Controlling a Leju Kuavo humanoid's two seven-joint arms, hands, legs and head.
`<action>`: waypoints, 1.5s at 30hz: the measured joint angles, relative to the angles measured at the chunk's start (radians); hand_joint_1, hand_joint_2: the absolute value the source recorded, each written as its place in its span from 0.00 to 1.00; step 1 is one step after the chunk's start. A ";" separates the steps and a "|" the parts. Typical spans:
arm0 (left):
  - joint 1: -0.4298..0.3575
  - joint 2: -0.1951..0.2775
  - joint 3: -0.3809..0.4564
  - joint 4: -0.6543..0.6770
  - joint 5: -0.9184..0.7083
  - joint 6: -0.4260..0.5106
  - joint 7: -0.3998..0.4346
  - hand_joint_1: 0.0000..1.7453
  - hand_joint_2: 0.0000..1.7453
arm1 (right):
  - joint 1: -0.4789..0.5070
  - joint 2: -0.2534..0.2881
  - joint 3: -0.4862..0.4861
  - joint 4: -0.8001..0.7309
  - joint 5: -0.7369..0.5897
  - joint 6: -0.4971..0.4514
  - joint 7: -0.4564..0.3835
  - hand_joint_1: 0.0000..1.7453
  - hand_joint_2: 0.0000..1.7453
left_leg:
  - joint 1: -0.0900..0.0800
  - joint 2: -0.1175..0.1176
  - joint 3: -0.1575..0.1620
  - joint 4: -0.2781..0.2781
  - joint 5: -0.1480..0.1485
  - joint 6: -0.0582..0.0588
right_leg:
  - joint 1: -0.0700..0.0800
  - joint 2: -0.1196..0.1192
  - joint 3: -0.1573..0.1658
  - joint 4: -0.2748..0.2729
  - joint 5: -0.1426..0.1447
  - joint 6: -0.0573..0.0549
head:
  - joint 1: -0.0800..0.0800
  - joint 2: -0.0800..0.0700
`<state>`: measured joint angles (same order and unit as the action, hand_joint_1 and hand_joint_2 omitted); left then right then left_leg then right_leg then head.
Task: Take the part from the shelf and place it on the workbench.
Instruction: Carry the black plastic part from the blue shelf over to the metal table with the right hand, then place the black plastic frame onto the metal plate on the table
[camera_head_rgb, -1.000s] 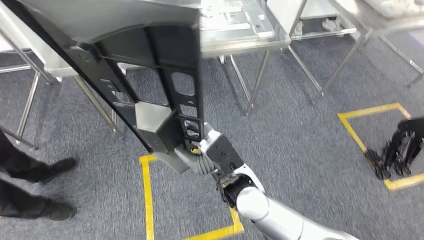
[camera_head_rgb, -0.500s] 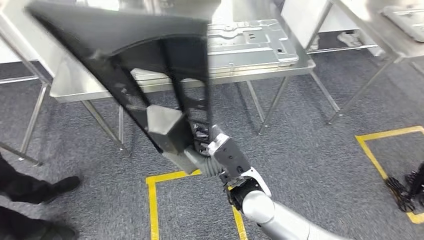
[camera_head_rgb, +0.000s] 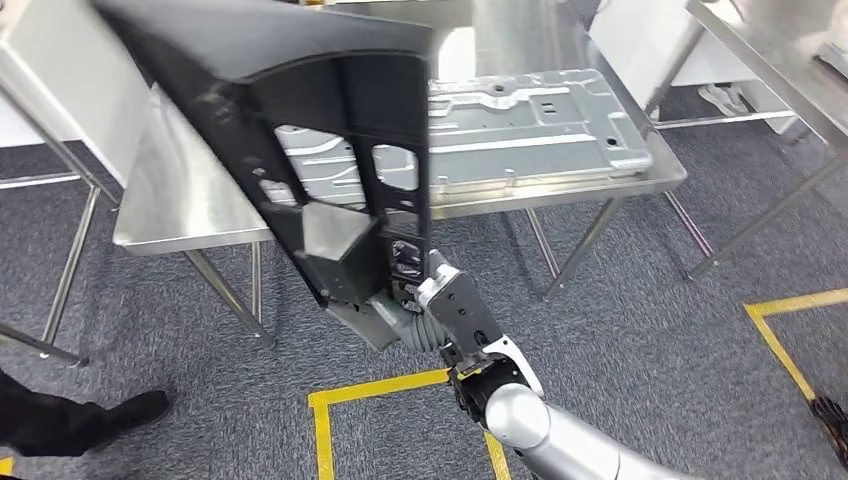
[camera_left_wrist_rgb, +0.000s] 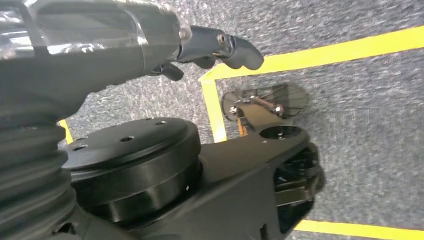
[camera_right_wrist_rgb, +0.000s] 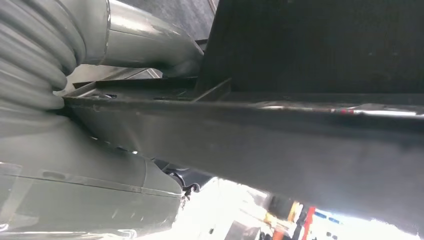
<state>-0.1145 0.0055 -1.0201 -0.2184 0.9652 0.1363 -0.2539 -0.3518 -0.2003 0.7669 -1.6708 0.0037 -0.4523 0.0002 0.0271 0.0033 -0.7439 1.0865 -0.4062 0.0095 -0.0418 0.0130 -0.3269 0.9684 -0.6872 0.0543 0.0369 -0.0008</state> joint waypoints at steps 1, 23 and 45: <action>-0.001 0.000 0.000 0.000 0.000 0.001 -0.002 0.00 1.00 | -0.002 -0.006 -0.009 -0.008 0.003 -0.014 0.007 1.00 1.00 | 0.000 -0.003 0.010 -0.005 -0.007 0.006 | 0.001 -0.003 -0.023 0.048 -0.021 0.001 | 0.007 0.000; -0.001 0.002 0.000 0.000 0.001 0.008 0.009 0.00 1.00 | -0.013 -0.176 -0.186 -0.234 0.124 -0.094 0.168 1.00 1.00 | -0.022 -0.007 0.105 -0.038 -0.050 0.005 | 0.042 -0.006 -0.176 0.034 0.134 -0.029 | 0.025 0.000; -0.001 0.002 0.000 0.000 0.025 0.005 0.010 0.00 1.00 | -0.022 -0.169 -0.168 -0.214 0.121 -0.075 0.152 1.00 1.00 | -0.023 0.000 0.103 -0.039 -0.052 0.006 | 0.040 -0.004 -0.172 0.026 0.135 -0.028 | 0.027 0.000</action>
<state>-0.1159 0.0080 -1.0201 -0.2182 0.9903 0.1412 -0.2441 -0.3740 -0.3692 0.5990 -1.8843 0.1251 -0.5268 0.1517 0.0037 0.0030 -0.6413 1.0478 -0.4579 0.0155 -0.0018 0.0087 -0.4990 0.9944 -0.5523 0.0265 0.0639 -0.0008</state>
